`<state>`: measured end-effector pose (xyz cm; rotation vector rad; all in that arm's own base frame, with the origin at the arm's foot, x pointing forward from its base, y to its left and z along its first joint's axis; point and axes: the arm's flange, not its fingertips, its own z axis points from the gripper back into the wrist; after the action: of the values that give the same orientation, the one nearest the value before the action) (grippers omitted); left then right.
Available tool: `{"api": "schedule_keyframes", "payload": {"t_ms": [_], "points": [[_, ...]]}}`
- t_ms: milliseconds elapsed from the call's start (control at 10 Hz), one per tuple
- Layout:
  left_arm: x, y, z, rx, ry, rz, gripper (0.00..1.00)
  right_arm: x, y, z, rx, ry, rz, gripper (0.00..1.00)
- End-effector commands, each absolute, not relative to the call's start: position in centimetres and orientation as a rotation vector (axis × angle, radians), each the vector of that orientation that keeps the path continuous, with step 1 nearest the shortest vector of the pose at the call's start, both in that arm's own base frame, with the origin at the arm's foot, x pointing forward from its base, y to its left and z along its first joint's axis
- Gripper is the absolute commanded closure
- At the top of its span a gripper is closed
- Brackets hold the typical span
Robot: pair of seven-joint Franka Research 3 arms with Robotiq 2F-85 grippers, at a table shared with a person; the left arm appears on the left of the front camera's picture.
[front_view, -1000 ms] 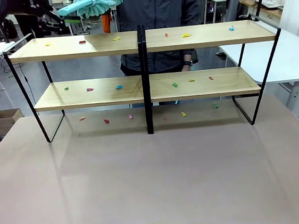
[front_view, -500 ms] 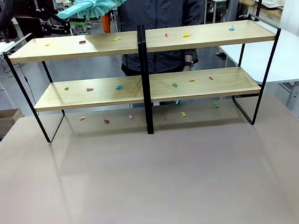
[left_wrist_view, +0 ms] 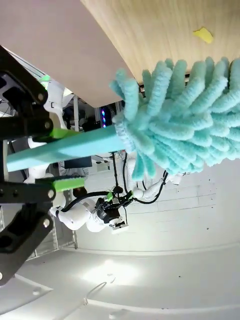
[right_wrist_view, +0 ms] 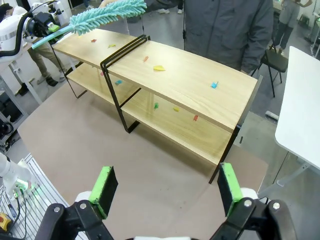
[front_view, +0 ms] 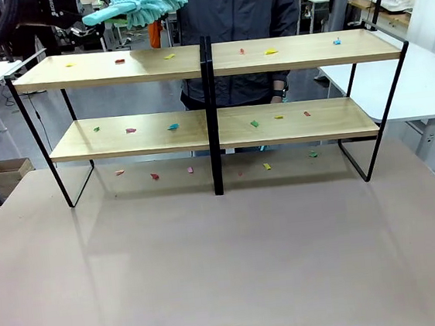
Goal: Clean the shelves.
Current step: Pick up the Duster when the human hands it over.
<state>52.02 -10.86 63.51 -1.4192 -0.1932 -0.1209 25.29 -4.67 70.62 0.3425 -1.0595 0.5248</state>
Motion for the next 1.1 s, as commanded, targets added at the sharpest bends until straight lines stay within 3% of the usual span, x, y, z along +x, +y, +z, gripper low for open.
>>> {"api": "schedule_keyframes", "payload": {"t_ms": [0, 500, 1000], "points": [[52.2, -10.8, 63.8, -1.424, -0.194, -0.141, 1.00, 25.3, -4.6, 70.7, 0.349, -1.065, 0.528, 0.00], [51.2, -9.6, 64.6, -1.414, -0.222, -0.168, 1.00, 25.3, -4.6, 70.7, 0.349, -1.065, 0.528, 0.00], [34.7, 4.8, 68.3, -1.273, -0.080, -0.482, 1.00, 25.3, -4.6, 70.7, 0.349, -1.065, 0.528, 0.00]]}}
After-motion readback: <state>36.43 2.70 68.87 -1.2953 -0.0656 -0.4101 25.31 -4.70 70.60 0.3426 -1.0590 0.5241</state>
